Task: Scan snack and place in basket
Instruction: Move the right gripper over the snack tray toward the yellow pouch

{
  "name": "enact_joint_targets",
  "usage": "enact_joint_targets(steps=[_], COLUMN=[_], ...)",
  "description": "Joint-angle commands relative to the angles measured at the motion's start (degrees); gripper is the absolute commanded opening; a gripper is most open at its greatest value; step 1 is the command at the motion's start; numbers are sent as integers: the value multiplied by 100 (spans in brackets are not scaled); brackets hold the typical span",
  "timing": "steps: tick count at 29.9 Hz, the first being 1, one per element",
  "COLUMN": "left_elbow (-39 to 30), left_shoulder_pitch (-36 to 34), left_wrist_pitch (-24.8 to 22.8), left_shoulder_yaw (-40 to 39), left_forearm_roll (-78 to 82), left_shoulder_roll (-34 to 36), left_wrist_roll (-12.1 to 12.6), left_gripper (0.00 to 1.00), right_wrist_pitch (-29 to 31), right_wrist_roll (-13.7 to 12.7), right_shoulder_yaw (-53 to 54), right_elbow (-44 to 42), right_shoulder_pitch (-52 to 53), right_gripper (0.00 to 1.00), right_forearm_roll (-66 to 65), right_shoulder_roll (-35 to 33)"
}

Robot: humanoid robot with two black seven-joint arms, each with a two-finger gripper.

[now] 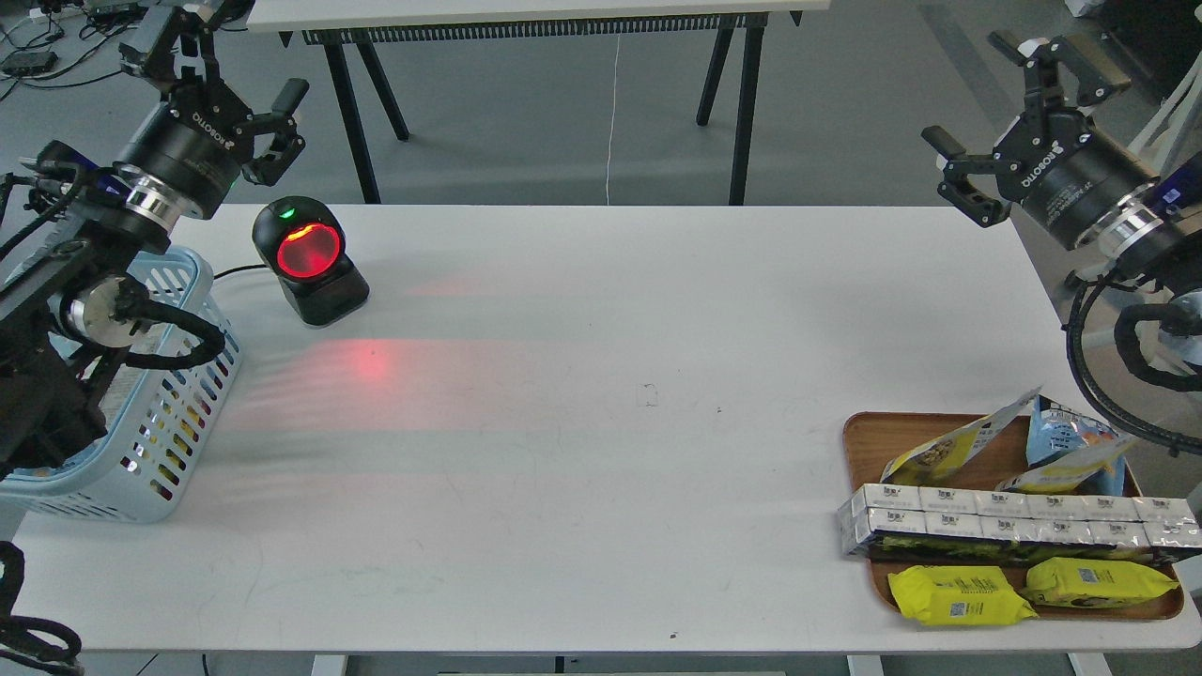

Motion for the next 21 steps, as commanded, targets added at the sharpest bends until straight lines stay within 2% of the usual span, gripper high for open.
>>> enact_joint_targets(steps=[1, 5, 8, 17, 21], left_elbow=[-273, -397, -406, -397, -397], left_shoulder_pitch=[60, 122, 95, 104, 95], left_wrist_pitch=[0, 0, 0, 0, 0], left_shoulder_yaw=[-7, 20, 11, 2, 2], left_forearm_roll=[17, 25, -1, -10, -18], left_shoulder_roll=[42, 51, 51, -142, -212], left_wrist_roll=[0, 0, 0, 0, 0], left_gripper=[100, 100, 100, 100, 100], right_wrist_pitch=[0, 0, 0, 0, 0], right_wrist_roll=[-1, -1, -1, -1, -1], right_shoulder_yaw=[5, 5, 5, 5, -4], right_elbow=[170, 267, 250, 311, 679], right_shoulder_pitch=[0, 18, 105, 1563, 2214], right_gripper=[98, 98, 98, 98, 98], right_forearm_roll=[-49, -93, -601, -4704, -6189], right_shoulder_roll=[-2, -55, -125, -775, -916])
